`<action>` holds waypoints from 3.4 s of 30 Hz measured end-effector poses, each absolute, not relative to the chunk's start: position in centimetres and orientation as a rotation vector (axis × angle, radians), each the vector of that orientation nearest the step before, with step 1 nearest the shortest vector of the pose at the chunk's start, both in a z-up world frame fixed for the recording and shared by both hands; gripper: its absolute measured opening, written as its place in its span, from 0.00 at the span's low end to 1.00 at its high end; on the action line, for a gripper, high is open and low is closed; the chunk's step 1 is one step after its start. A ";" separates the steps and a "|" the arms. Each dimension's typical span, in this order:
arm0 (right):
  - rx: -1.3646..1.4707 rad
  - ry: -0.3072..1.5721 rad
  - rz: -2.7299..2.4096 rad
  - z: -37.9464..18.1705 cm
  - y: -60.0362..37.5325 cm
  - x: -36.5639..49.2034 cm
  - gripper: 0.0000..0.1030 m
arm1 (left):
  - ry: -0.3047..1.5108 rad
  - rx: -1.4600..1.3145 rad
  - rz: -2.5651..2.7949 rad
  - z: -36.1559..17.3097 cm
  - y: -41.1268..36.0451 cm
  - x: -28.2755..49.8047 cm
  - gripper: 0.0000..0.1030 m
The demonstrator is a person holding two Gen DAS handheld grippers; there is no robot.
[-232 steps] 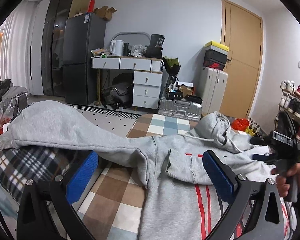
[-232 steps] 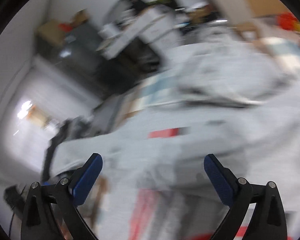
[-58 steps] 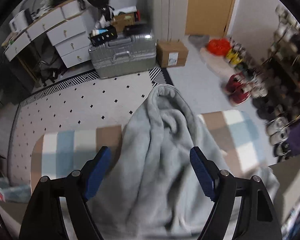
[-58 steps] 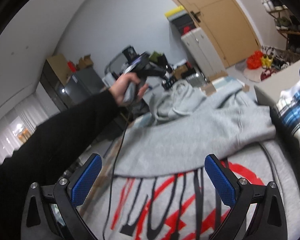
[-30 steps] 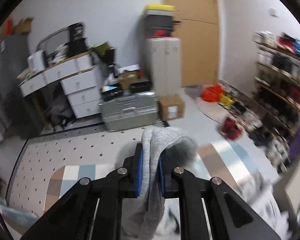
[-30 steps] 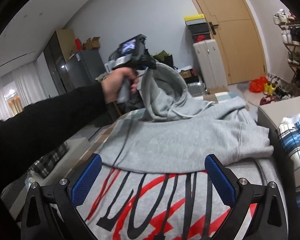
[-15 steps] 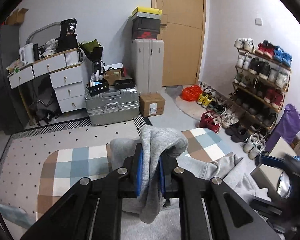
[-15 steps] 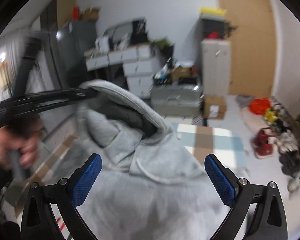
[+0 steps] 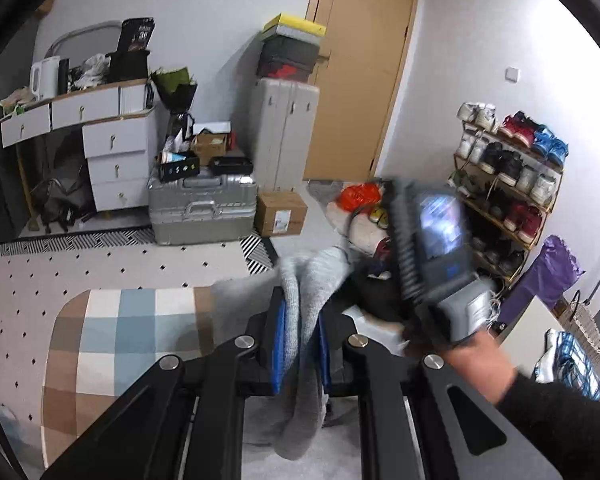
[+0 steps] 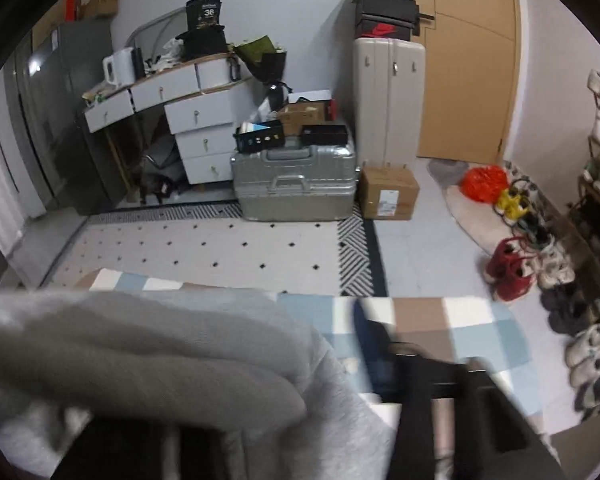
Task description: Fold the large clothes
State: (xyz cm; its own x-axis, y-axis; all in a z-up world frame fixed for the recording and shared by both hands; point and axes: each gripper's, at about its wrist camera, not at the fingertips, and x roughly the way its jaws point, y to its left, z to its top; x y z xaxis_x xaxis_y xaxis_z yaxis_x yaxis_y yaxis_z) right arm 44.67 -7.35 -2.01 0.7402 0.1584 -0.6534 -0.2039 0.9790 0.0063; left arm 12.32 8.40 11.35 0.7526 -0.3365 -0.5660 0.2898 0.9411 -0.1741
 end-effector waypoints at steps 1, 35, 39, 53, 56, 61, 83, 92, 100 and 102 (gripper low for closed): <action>-0.122 0.673 0.178 -0.8 -7.2 44.0 0.06 | 0.629 -0.064 -0.331 11.2 8.3 12.1 0.09; -0.343 0.771 0.359 -10.1 -11.5 9.3 0.10 | 0.929 -0.018 -0.601 1.3 6.8 -5.4 0.17; -0.374 0.812 0.374 -10.5 -11.4 8.5 0.18 | 0.960 0.004 -0.586 1.2 7.0 -6.2 0.21; -0.211 0.786 0.499 -6.5 -15.7 6.7 1.00 | 0.869 -0.277 -0.647 1.4 11.2 -7.7 0.84; -0.105 0.767 0.478 -4.9 -16.2 9.2 1.00 | 0.885 -0.307 -0.616 0.7 11.7 -7.4 0.84; 0.036 0.832 0.453 -4.2 -14.6 15.3 1.00 | 0.900 -0.339 -0.560 0.1 12.6 -7.3 0.84; 0.082 0.656 0.506 -1.0 -12.8 13.6 0.05 | 0.745 -0.481 -0.485 2.4 16.6 -7.9 0.84; 0.155 0.832 0.497 -11.5 -14.0 7.4 0.09 | 0.811 -0.561 -0.474 2.3 15.2 -7.1 0.84; 0.191 0.859 0.551 -12.3 -13.8 7.3 0.44 | 0.856 -0.394 -0.659 5.5 9.4 -6.6 0.84; 0.304 0.864 0.599 -12.0 -14.8 7.4 0.64 | 0.870 -0.351 -0.690 6.0 7.8 -5.7 0.84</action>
